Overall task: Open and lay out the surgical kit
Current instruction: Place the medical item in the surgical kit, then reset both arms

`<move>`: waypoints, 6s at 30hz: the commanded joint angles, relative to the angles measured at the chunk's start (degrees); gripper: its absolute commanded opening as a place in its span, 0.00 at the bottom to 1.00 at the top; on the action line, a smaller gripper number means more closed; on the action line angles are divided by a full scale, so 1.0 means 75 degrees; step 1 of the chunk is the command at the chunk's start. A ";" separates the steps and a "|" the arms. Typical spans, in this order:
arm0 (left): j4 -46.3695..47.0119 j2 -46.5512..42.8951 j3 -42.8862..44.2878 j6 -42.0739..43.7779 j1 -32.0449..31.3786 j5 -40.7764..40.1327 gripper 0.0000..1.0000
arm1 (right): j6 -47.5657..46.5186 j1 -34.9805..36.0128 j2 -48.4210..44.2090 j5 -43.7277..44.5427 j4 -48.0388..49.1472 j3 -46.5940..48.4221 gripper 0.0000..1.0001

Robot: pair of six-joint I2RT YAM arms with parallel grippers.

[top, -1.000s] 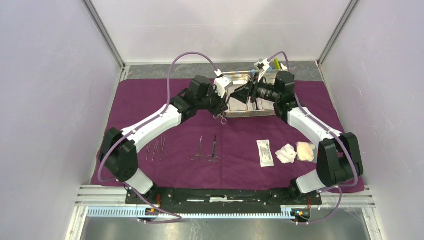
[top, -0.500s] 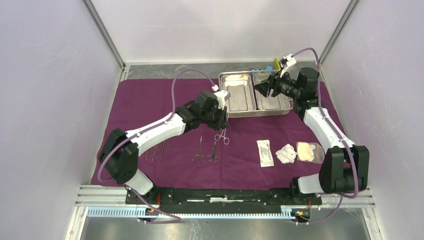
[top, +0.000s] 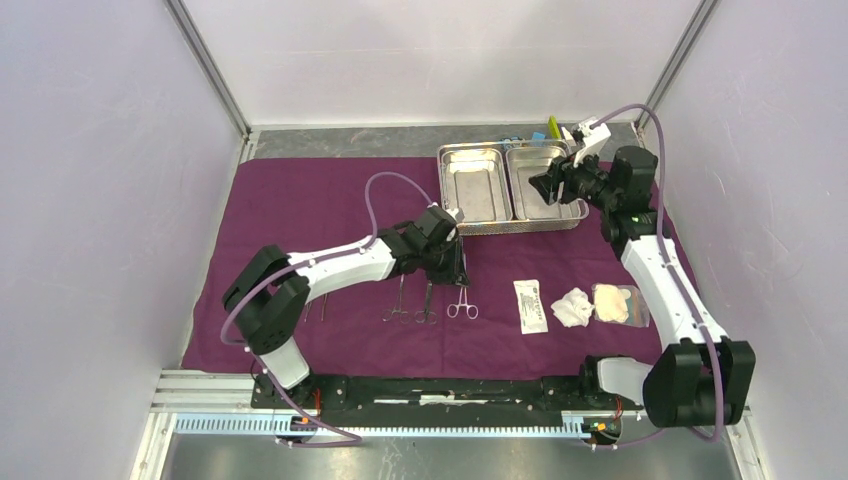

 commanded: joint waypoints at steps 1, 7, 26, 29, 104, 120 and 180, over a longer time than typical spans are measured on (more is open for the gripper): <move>0.0345 0.0188 -0.0031 -0.1027 -0.0065 -0.0113 0.02 | -0.0430 -0.0065 -0.0478 0.0316 -0.0048 -0.0227 0.60; 0.0320 0.0478 -0.0070 -0.1106 -0.0118 -0.0269 0.02 | -0.0483 -0.0135 -0.0744 0.0327 -0.0143 -0.0510 0.61; -0.0046 0.0874 0.0063 -0.0743 -0.0012 -0.0421 0.02 | -0.0376 -0.0505 -0.1195 0.0033 -0.0003 -0.1192 0.60; 0.0070 0.0835 -0.0077 -0.0830 0.0129 -0.0347 0.02 | -0.0365 -0.0540 -0.1234 0.0034 -0.0004 -0.1212 0.61; 0.0210 0.1174 -0.0236 -0.0918 0.0285 -0.0356 0.28 | -0.0048 -0.0832 -0.1294 -0.0344 0.0188 -0.1539 0.61; 0.0199 0.0806 -0.0435 -0.0965 0.0286 -0.0601 0.32 | -0.0058 -0.0856 -0.1259 -0.0341 0.0219 -0.1541 0.61; 0.0980 -0.3009 0.0602 0.4856 0.4148 -0.4737 1.00 | -0.1651 -0.0680 0.0004 -0.0210 0.0054 0.0283 0.98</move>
